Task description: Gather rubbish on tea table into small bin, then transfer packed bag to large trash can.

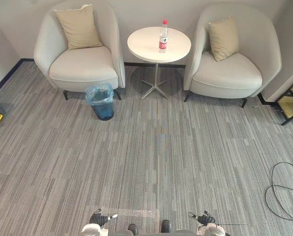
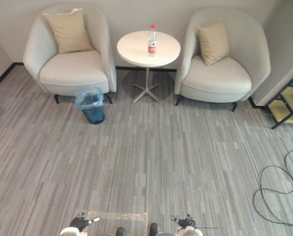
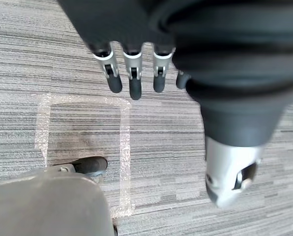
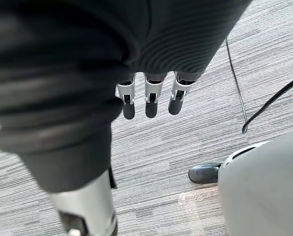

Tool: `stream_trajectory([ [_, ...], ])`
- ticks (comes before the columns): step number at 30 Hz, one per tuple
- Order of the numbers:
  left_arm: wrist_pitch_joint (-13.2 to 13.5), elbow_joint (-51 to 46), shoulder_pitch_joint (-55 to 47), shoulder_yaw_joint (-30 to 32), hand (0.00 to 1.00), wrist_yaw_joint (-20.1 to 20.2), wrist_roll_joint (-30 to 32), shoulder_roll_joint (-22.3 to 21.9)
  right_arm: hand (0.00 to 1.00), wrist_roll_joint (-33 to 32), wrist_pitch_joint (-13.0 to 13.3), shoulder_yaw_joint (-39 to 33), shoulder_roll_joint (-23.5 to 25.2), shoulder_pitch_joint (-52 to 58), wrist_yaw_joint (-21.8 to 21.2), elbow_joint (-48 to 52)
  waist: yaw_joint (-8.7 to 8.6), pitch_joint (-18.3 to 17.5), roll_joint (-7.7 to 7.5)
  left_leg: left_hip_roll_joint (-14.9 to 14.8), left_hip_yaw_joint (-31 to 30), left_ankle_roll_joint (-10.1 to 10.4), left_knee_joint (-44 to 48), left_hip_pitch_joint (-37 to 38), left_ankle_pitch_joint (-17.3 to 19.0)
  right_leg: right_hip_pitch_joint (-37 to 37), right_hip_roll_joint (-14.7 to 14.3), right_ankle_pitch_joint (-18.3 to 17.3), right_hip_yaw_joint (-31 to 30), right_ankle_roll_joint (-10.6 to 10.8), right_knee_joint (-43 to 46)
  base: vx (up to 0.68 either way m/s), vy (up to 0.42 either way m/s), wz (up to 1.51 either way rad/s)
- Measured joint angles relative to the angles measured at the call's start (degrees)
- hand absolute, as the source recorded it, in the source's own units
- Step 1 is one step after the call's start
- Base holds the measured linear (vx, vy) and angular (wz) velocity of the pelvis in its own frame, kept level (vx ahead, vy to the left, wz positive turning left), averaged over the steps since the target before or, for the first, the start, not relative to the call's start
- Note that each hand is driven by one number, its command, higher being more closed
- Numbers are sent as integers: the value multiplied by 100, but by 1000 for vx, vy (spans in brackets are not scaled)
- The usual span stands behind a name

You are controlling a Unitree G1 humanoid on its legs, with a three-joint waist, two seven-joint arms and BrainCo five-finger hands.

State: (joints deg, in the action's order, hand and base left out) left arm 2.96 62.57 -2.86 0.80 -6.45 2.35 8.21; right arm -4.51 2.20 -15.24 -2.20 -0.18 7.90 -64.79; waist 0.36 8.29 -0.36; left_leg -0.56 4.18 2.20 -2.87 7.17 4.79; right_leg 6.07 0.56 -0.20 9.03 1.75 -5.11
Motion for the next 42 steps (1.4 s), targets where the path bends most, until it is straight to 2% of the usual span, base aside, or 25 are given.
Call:
stream_trajectory([
  [5, -1, 2, 0, 5, 0, -102, 40, 7, 0, -1, 0, -25, 18, 2, 29, -25, 0, 17, -31, 28, -1, -1, 1, 1, -1, 3, 27, 7, 2, 10, -2, -24, 0, 0],
  [27, -10, 33, 18, 2, 0, -99, 35, 56, 0, -23, 0, -27, 56, -4, 101, -30, -19, 60, -104, 41, -28, -69, -89, -10, -45, -35, 32, 7, 98, 10, -25, -2, 0, 1],
  [33, -86, 34, 67, -4, 0, -98, 28, 73, 0, -59, 0, -29, 68, -26, 102, -5, -38, 95, -117, 37, -31, -68, -77, -128, -44, -135, 31, 3, 131, 7, -3, -1, -2, 1],
  [35, -89, 34, 113, -14, 0, -95, 24, 103, 0, -66, 5, -31, 97, -37, 104, 28, -58, 147, -155, 33, -38, -14, 168, -254, 69, -127, 45, -14, 167, 4, 2, 0, -14, 10],
  [37, -88, 27, 190, -15, 0, -91, 3, 128, 0, -82, 9, -28, 128, -48, 104, 46, -65, 192, -198, 9, -15, 35, 804, -551, 325, -104, 56, -59, 199, -36, 3, 5, -18, 16],
  [39, -78, -142, 252, -5, 0, -93, -46, 165, 0, -248, 14, -29, 118, -44, 108, 43, -68, 316, -260, -29, 123, 288, 2507, -1250, 555, 43, 127, -246, 251, -124, 27, -37, -40, 18],
  [40, -74, -160, 252, -2, 0, -93, -48, 161, 0, -248, 14, -29, 107, -44, 108, 43, -63, 326, -245, -51, 165, 288, 2705, -1321, 555, 58, 128, -284, 246, -140, 55, -47, -50, 4],
  [41, -71, -243, 239, 20, 0, -102, -119, 120, 0, -270, 21, -31, 43, -45, 111, 69, -42, 394, -145, -199, 325, 303, 3540, -1611, 544, 157, 107, -443, 200, -184, 199, 12, -14, -7],
  [42, -65, -247, 239, 79, 0, -106, -189, 97, 0, -286, 27, -40, -13, -39, 119, 95, -39, 465, -116, -323, 423, 345, 4164, -1884, 578, 220, 113, -562, 169, -239, 316, 35, 14, -9],
])
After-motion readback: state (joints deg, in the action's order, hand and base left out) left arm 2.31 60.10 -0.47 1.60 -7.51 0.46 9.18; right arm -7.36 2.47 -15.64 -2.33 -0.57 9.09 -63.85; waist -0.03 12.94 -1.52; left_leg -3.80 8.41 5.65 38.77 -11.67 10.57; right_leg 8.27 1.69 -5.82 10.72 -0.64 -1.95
